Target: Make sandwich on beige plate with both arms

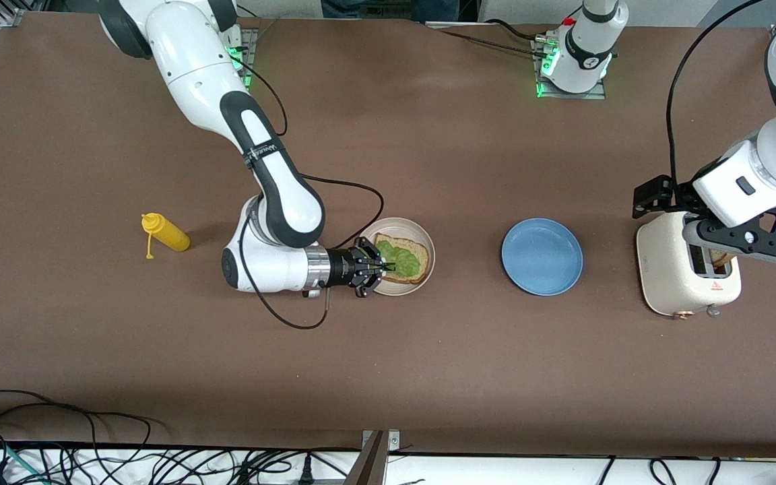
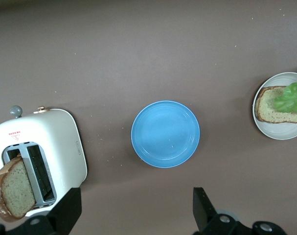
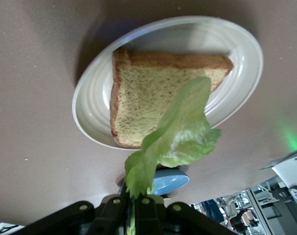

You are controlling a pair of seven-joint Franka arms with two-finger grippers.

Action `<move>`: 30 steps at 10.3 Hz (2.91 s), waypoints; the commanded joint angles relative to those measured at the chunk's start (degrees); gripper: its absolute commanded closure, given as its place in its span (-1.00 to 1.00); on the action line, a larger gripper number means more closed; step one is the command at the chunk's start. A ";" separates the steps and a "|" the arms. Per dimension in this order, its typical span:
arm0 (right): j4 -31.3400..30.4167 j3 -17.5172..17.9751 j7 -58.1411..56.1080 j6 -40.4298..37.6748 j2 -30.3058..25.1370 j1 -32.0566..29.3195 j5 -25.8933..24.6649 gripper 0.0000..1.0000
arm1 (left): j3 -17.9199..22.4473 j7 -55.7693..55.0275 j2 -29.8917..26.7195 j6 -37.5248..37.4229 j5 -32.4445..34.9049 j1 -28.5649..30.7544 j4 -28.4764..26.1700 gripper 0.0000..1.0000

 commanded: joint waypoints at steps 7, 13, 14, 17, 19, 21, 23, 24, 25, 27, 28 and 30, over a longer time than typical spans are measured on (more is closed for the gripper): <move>2.37 2.75 4.37 4.39 2.98 0.03 1.22 1.00 | -0.04 -0.30 -0.83 -0.48 2.00 0.15 -0.49 -1.00; 2.28 3.37 4.46 4.76 3.42 0.03 1.13 0.05 | -0.04 -0.30 -0.83 -0.48 1.91 0.15 -0.49 -1.00; 2.28 3.28 4.46 4.76 3.33 0.03 0.96 -0.12 | -0.13 -0.38 -0.83 -0.48 1.82 0.15 -0.49 -1.00; 2.55 2.58 3.76 4.68 2.98 -0.06 -6.39 -1.00 | -0.13 -0.30 -0.83 -0.48 1.82 0.15 -0.49 -1.00; 3.08 1.79 3.67 3.89 2.02 -0.76 -12.37 -1.00 | -0.13 -0.38 -0.92 -0.56 1.82 0.15 -0.49 -1.00; 3.07 -0.31 3.23 1.27 -0.44 -0.93 -21.59 -1.00 | -0.13 -0.38 -0.83 -0.65 1.73 0.15 -0.49 -1.00; 2.99 -0.76 -3.31 -5.74 -3.68 -3.99 -29.59 -1.00 | -0.13 -0.38 -0.83 -0.83 1.73 0.15 -0.49 -1.00; 2.99 -0.76 -10.58 -11.70 -5.44 -6.88 -32.68 -1.00 | -0.04 -0.30 -0.92 -1.35 1.73 0.15 -0.49 -1.00; 3.07 -0.85 -17.70 -16.20 -7.03 -9.70 -35.14 -1.00 | -0.04 -0.21 -0.92 -2.66 1.56 0.76 -0.49 -1.00; 2.99 -2.16 -34.03 -19.74 -10.54 -13.05 -45.04 -1.00 | -0.56 -0.30 -0.92 -2.76 1.21 2.43 -0.41 -1.00; 2.99 -3.30 -42.91 -20.54 -12.04 -13.50 -50.49 -1.00 | -0.57 -0.30 -0.92 -2.76 1.21 2.43 -0.41 -1.00; 2.99 -7.50 -58.65 -24.31 -13.54 -13.50 -58.34 -1.00 | -0.74 -0.38 -0.92 -2.76 1.21 2.43 -0.41 -1.00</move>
